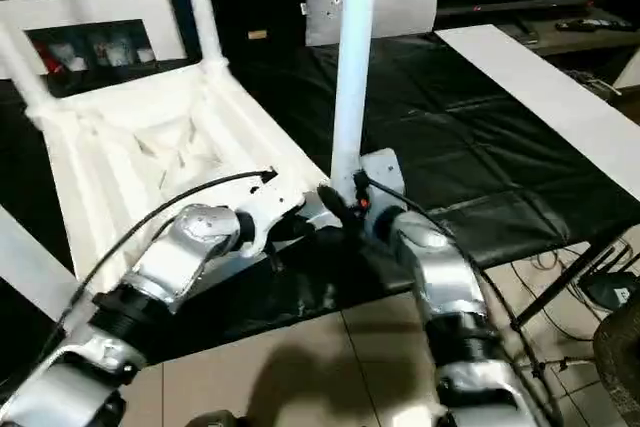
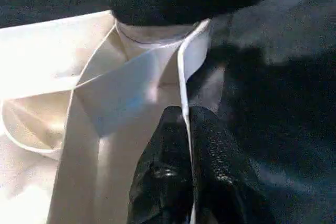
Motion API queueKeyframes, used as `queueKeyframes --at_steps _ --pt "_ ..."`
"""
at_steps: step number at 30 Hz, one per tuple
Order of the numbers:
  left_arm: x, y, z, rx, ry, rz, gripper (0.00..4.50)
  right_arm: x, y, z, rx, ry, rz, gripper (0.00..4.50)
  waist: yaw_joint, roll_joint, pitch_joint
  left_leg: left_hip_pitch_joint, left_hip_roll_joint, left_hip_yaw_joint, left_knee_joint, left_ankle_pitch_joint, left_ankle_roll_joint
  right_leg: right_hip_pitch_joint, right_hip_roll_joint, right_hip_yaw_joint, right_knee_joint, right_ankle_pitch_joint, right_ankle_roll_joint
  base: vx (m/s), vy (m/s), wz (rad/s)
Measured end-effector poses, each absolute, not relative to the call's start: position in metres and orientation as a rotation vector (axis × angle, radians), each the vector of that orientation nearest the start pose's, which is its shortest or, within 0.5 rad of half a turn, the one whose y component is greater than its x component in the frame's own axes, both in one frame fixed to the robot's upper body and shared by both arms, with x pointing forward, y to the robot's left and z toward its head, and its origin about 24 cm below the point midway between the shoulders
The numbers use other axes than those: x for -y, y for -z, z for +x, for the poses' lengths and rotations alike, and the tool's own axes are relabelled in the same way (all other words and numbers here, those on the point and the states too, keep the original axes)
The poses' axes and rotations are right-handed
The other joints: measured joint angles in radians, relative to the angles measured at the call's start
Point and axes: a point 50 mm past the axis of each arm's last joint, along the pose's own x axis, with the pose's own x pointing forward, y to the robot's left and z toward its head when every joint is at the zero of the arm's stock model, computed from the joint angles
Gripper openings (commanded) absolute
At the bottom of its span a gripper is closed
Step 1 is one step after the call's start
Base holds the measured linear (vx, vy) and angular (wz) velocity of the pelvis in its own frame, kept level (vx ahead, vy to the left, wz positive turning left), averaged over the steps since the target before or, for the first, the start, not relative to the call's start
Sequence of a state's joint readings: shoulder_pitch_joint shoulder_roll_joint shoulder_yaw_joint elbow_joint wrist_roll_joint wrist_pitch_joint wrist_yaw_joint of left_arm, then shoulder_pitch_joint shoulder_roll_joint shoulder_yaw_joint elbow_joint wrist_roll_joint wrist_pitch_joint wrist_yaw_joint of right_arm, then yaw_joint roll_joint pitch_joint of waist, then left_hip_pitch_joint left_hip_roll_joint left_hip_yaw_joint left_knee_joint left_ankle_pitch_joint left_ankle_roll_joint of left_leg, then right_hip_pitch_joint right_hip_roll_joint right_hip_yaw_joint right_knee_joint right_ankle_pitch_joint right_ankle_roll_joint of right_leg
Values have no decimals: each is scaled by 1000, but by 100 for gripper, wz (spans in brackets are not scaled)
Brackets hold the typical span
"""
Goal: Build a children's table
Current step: Rotate leg to tighten
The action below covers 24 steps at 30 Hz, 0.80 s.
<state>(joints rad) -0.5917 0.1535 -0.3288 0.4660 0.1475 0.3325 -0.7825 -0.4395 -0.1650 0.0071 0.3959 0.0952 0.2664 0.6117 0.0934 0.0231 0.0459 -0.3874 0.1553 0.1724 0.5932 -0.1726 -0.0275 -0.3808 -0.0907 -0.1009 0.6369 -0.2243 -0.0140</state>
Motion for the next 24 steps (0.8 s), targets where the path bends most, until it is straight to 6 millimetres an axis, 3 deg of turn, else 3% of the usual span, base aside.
queueKeyframes --at_steps 3,5,12,13,19,23,24 --pt "-78 -53 321 -394 1088 459 0 144 -54 318 -242 -750 -46 361 4 2 1 -2 0 0 0 0 0 0 0 0 -3 2 0 0 0 0" --pt "-86 -52 319 -382 1144 469 0 153 -61 316 -229 -811 -89 394 9 3 2 -2 0 1 -1 0 0 0 0 0 -5 3 0 0 0 0" --pt "-101 -54 311 -373 1308 531 0 168 -75 306 -230 -1051 -193 394 36 2 2 -3 0 3 -1 -1 3 0 0 0 -8 3 0 0 0 0" --pt "-102 -55 311 -371 1329 542 0 170 -75 304 -238 -1081 -201 366 38 2 2 -4 0 3 0 -1 3 0 0 0 -8 3 0 0 0 0" --pt "-110 -55 304 -376 1460 577 0 173 -75 295 -285 -1255 -242 321 54 2 2 -3 1 4 0 -1 3 0 0 0 -8 3 0 0 0 0" --pt "-110 -56 301 -385 1518 584 0 170 -74 292 -300 -1332 -252 304 56 2 1 -3 1 5 0 -1 4 0 -1 1 -8 3 0 0 0 0" --pt "-110 -56 301 -387 1528 582 0 169 -73 291 -307 -1350 -253 275 56 2 1 -3 1 5 0 -1 4 0 -1 1 -8 3 0 0 0 0"
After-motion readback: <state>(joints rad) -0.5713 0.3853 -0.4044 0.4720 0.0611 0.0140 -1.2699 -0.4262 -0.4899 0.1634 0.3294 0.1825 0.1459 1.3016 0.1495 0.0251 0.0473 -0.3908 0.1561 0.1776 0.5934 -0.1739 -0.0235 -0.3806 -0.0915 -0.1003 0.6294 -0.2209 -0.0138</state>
